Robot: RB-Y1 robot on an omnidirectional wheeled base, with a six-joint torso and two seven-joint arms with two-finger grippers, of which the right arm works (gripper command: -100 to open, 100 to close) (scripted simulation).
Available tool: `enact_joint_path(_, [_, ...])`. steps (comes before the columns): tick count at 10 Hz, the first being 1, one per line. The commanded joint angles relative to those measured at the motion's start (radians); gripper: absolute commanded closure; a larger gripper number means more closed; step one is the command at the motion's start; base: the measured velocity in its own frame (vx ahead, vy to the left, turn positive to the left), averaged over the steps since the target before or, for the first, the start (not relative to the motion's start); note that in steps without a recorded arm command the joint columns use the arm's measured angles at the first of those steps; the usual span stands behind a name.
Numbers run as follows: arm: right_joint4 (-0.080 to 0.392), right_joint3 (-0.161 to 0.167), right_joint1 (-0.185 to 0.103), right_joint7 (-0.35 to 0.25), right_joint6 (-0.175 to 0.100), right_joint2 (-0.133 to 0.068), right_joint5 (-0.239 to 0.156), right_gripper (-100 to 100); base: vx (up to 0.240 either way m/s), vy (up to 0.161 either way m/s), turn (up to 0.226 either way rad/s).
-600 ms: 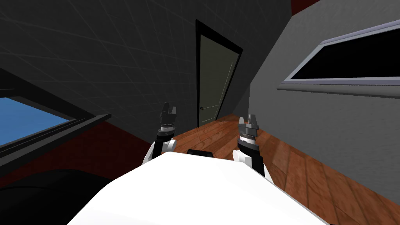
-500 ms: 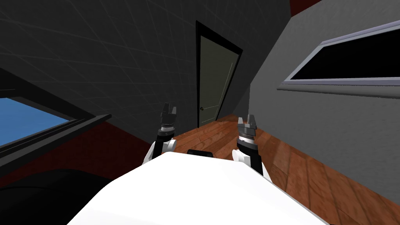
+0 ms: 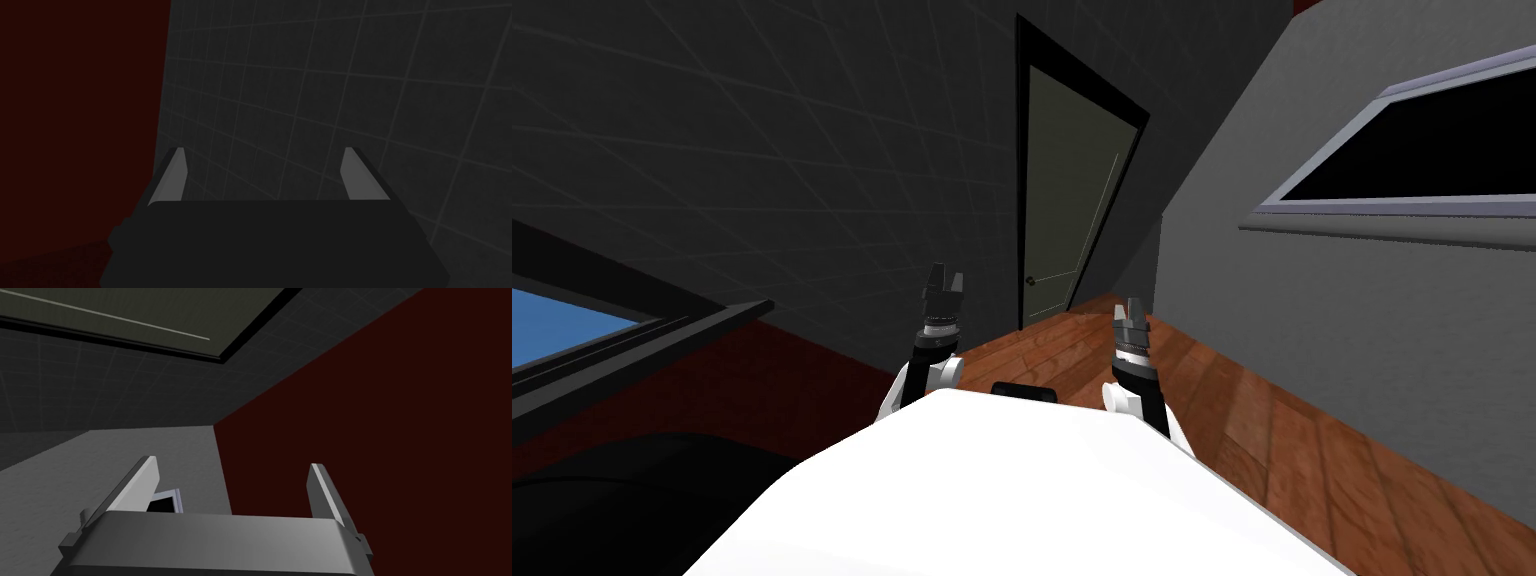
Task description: Pull the door open
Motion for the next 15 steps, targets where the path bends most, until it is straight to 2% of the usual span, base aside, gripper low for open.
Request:
enact_joint_path(1, [0.038, 0.002, -0.016, 0.026, -0.01, -0.006, 0.014, -100, 0.089, 0.026, 0.014])
enact_joint_path(4, [0.111, 0.007, -0.039, 0.072, -0.036, -0.018, 0.042, -100, 0.095, 0.023, 0.016])
enact_joint_path(13, [0.377, 0.024, -0.126, 0.246, -0.133, -0.062, 0.146, -100, 0.101, 0.028, 0.021])
enact_joint_path(14, [0.386, 0.024, -0.126, 0.246, -0.133, -0.062, 0.146, -100, 0.063, 0.02, 0.005])
enact_joint_path(15, [0.419, 0.026, -0.136, 0.267, -0.145, -0.067, 0.159, -100, 0.052, 0.018, 0.012])
